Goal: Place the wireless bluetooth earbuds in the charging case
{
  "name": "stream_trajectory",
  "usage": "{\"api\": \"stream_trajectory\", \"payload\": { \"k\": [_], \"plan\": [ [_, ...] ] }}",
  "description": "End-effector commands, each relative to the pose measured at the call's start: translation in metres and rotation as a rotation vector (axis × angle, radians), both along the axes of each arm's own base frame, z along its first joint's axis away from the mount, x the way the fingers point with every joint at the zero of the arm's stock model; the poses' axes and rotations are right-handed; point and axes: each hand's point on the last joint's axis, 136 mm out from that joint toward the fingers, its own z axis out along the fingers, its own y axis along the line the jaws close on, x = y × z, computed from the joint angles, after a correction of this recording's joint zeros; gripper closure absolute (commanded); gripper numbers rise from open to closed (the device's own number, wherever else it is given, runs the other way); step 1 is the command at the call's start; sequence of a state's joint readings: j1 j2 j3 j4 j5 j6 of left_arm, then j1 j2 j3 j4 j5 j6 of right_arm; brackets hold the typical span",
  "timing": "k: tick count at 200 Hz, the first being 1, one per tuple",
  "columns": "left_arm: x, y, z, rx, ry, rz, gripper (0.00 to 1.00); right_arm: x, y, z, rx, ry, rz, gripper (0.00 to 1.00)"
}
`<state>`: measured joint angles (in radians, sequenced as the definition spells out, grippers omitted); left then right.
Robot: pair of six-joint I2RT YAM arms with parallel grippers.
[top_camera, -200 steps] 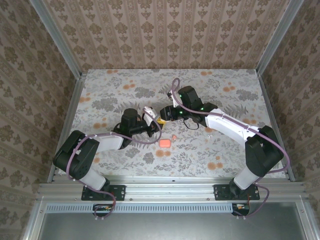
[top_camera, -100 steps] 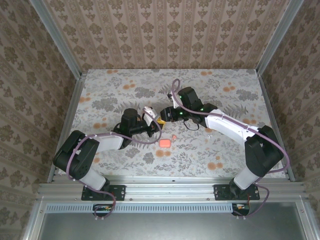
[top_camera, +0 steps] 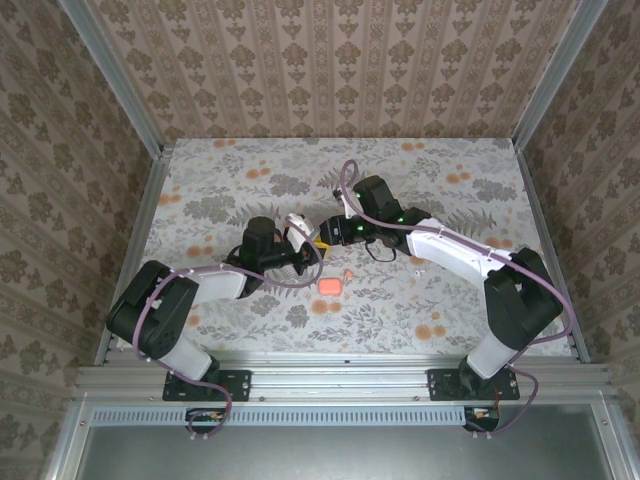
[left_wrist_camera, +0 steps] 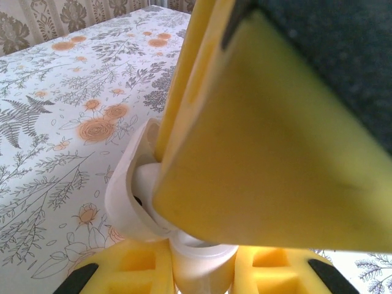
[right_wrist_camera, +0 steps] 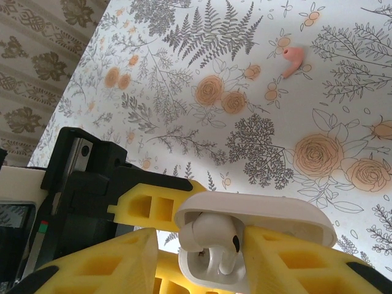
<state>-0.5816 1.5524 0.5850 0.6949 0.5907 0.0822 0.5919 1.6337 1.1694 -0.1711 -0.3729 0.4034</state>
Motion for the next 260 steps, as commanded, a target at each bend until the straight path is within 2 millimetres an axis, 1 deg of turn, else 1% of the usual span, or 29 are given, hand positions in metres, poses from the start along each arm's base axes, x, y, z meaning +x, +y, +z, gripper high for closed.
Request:
{"api": "stream_trajectory", "payload": {
  "k": [1,31,75,158,211,260],
  "plan": [
    [0.001,-0.007,0.028,-0.058,-0.054,-0.031,0.92,0.002,0.003,-0.008,-0.010,0.013,-0.007,0.58],
    [0.001,-0.007,0.029,-0.057,-0.057,-0.030,0.92,0.001,0.006,-0.010,-0.020,0.020,0.001,0.58],
    [0.002,-0.006,0.030,-0.060,-0.053,-0.025,0.92,-0.003,0.002,-0.013,-0.042,0.018,0.000,0.64],
    [0.005,-0.004,0.025,-0.074,-0.028,-0.013,0.93,-0.005,-0.003,0.005,0.000,-0.058,-0.004,0.68],
    [0.005,-0.003,0.026,-0.076,-0.028,-0.012,0.92,-0.005,-0.006,0.011,0.032,-0.094,-0.001,0.70],
    [0.006,-0.003,0.024,-0.074,-0.022,-0.013,0.93,-0.005,-0.009,0.021,0.068,-0.154,0.005,0.72]
  ]
}}
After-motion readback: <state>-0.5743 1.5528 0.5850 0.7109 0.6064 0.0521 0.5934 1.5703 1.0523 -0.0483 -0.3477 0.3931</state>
